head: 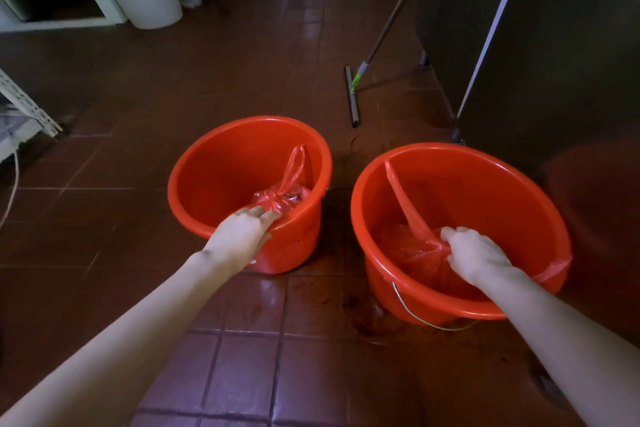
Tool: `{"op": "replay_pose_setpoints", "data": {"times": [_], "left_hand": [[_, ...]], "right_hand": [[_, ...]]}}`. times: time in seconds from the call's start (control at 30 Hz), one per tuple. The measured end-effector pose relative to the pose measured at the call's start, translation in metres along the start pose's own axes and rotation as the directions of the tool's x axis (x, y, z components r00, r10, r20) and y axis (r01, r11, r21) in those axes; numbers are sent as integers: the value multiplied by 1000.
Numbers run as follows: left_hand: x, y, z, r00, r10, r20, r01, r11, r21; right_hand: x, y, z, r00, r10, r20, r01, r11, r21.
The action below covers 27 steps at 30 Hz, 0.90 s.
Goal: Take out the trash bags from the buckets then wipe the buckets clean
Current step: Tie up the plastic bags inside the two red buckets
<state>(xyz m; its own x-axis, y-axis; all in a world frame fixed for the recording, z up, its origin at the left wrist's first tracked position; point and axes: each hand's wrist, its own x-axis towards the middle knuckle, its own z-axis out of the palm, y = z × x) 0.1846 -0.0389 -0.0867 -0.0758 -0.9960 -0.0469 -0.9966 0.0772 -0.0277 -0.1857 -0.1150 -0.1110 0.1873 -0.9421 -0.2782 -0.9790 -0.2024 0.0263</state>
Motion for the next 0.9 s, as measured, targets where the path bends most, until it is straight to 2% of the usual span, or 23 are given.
{"op": "replay_pose_setpoints", "data": {"times": [0.2,0.3,0.37,0.43,0.5,0.57,0.63,0.73,0.9], "left_hand": [[-72,21,-7,981,172,91,-165,983,-81],[-73,16,-15,954,267,133,-197,899,-392],[-52,5,-9,984,159,85,-98,870,-484],[-26,-3,12,992,-4,125,52,921,-386],[-6,0,45,947,-113,301,193,948,-252],[6,8,77,867,-140,479,257,948,-189],[16,15,101,819,-149,554,296,937,-185],[27,17,117,819,-189,542,348,914,-208],[34,4,93,888,-237,395,353,900,-254]], "right_hand": [[4,2,-1,1000,-15,2,15,1000,-3],[3,0,0,1000,-21,-1,21,1000,5],[1,-3,0,1000,-24,-4,24,1000,5],[-2,-5,0,1000,-27,0,27,1000,5],[-5,-6,0,1000,-30,6,30,1000,7],[-9,-4,0,999,-36,13,36,999,16],[-13,-1,-2,999,-47,20,46,999,21],[-17,2,-6,997,-67,24,67,998,17],[-18,8,-26,995,-82,-52,86,993,83]]}}
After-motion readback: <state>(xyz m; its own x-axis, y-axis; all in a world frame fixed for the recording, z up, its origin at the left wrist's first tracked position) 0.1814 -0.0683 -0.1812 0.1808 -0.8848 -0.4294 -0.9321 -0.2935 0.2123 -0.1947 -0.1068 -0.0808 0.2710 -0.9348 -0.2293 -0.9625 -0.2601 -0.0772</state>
